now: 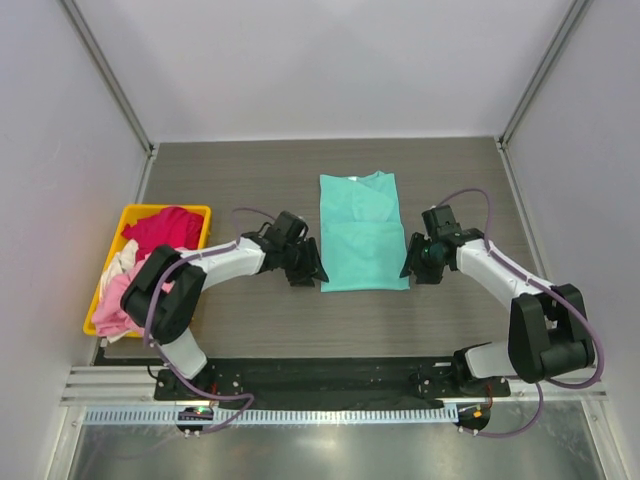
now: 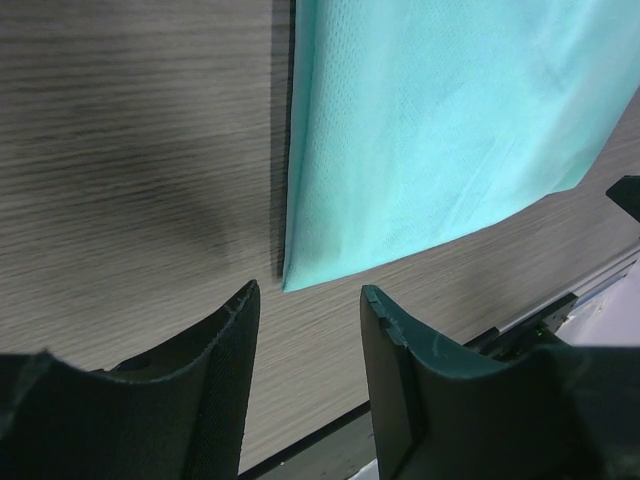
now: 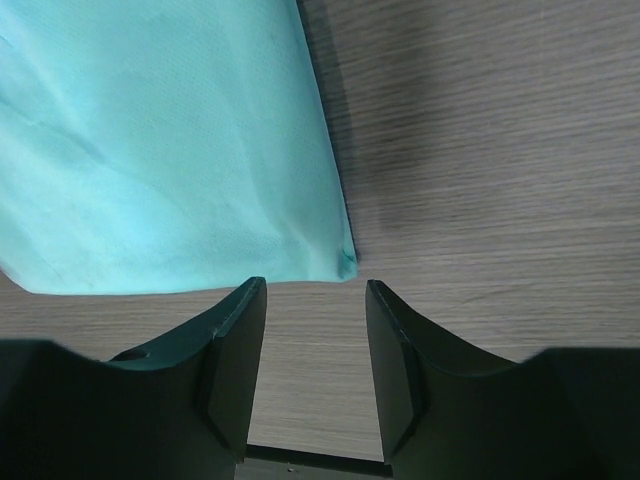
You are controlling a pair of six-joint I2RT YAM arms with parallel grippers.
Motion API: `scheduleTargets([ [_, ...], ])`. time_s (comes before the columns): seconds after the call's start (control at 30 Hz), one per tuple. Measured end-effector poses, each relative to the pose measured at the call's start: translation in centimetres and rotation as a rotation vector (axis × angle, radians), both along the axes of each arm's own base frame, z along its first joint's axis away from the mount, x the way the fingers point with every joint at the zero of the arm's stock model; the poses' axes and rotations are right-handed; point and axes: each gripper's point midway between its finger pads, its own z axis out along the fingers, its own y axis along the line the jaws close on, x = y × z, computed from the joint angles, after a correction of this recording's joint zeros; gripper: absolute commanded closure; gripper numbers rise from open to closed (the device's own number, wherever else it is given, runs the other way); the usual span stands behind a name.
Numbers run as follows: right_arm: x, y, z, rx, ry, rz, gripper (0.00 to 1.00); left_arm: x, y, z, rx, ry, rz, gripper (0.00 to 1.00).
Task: Fold and stack the t-shirts
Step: Fold the tshirt
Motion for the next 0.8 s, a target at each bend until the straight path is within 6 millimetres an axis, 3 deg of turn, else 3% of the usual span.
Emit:
scheduleTargets([
  [0.2,-1.5,-0.1,-1.4,0.015,0.029,-0.012,0.49,-1.5,-0.8,-1.9,0.028,0.041,-0.016,0.57],
  [0.5,-2.4,-0.1,-2.9,0.022,0.044,-0.019,0.51,-1.4,-1.0,-2.0,0.026,0.044,0.007,0.61],
  [0.8,-1.6,0.1,-3.3,0.035,0.016,-0.029,0.59,-1.2,-0.6,-2.6,0.048,0.04,0.024,0.85],
])
